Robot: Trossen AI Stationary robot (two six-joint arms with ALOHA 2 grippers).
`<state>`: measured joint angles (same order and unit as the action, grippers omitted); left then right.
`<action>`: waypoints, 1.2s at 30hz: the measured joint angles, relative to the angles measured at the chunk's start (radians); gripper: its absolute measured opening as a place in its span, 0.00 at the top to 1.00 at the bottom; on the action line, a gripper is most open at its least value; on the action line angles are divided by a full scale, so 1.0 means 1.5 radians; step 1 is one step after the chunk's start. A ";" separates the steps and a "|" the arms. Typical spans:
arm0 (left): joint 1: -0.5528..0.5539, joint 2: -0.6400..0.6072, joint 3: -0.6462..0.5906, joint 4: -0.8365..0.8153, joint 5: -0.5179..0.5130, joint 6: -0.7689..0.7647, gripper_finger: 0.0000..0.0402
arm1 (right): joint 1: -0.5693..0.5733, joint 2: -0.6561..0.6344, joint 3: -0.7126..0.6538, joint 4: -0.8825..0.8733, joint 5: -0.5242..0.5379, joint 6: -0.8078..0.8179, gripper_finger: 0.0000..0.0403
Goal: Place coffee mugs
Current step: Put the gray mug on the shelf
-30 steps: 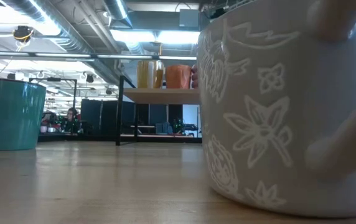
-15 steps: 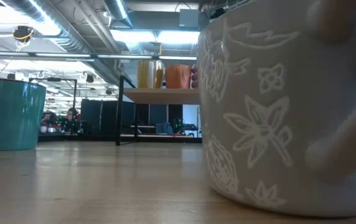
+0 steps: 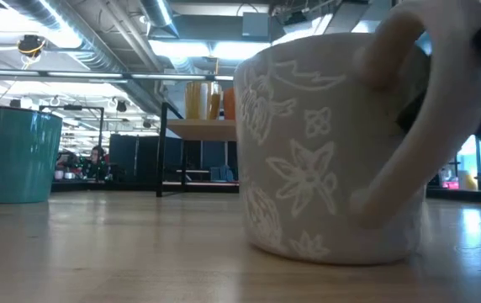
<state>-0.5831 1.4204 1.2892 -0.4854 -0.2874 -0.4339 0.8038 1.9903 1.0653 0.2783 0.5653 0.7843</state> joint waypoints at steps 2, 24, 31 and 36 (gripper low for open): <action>0.000 0.000 0.000 0.000 0.000 0.000 0.70 | -0.003 0.000 0.000 0.013 -0.006 0.001 0.58; 0.000 0.000 0.000 0.000 0.000 0.017 0.70 | -0.023 0.043 0.000 0.139 0.048 -0.079 0.66; 0.000 0.000 0.000 0.000 0.000 0.017 0.70 | -0.032 0.043 0.000 0.136 0.047 -0.076 0.75; 0.000 0.000 0.000 0.000 0.000 0.017 0.70 | -0.030 0.052 0.000 0.141 0.052 -0.055 0.76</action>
<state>-0.5831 1.4204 1.2892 -0.4847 -0.2871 -0.4084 0.7589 2.0688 1.0649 0.4902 0.6436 0.7022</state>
